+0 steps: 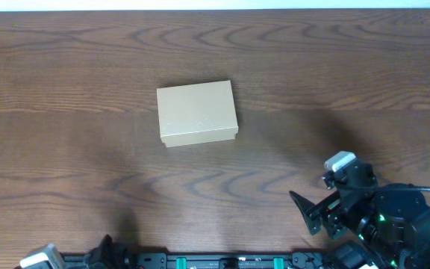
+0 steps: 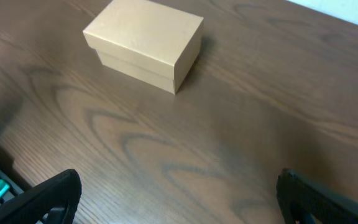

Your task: Pack container

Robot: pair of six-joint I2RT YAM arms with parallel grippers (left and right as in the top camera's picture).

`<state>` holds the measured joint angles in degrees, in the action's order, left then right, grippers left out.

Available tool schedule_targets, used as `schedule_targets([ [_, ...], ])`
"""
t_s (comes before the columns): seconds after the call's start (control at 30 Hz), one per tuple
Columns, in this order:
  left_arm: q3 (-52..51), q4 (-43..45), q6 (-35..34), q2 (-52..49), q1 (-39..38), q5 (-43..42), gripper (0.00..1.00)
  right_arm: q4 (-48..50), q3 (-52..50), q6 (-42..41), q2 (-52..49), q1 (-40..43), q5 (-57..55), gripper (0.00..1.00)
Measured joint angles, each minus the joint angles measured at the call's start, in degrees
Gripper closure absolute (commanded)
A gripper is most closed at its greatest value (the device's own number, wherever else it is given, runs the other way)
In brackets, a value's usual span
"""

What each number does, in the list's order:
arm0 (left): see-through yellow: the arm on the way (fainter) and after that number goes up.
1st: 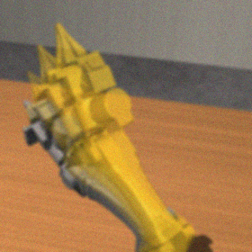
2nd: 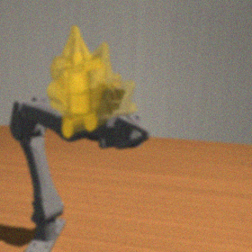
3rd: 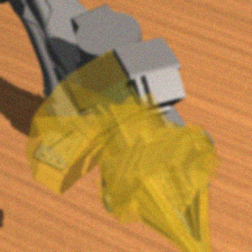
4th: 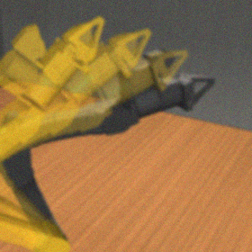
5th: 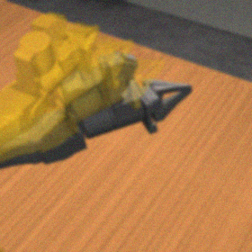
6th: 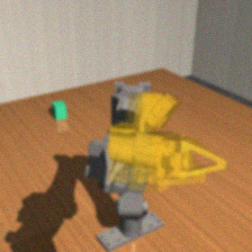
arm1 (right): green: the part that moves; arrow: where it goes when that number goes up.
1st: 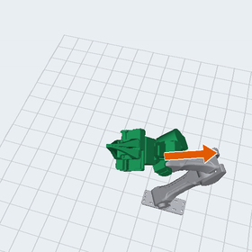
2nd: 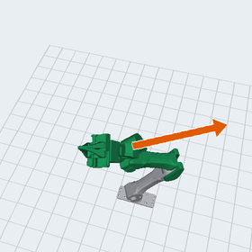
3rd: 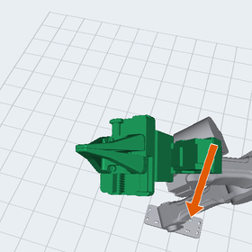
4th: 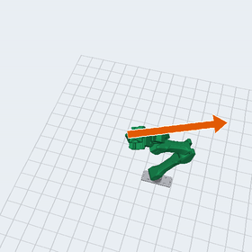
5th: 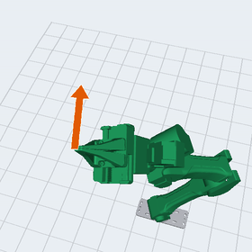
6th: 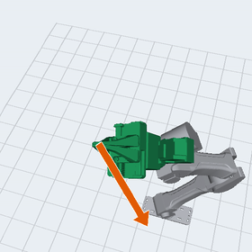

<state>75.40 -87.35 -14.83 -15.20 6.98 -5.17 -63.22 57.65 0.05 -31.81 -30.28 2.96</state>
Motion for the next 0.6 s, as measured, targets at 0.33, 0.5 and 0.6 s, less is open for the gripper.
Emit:
schedule_targets([
  [0.33, -9.7, 14.2, 8.5, 0.0, 0.0, 1.8, 0.05, -0.8, 0.0, 0.2, 0.0, 0.0, 0.0, 0.01],
  [0.5, -17.2, 20.2, 12.2, 0.0, 0.0, 2.0, 0.05, -0.9, -0.1, 0.2, 0.0, 0.0, 0.0, 0.01],
  [0.6, -22.6, 23.8, 14.8, 0.9, 0.0, 2.2, 0.05, -0.9, -0.1, 0.2, 0.0, 0.0, 0.0, 0.01],
])
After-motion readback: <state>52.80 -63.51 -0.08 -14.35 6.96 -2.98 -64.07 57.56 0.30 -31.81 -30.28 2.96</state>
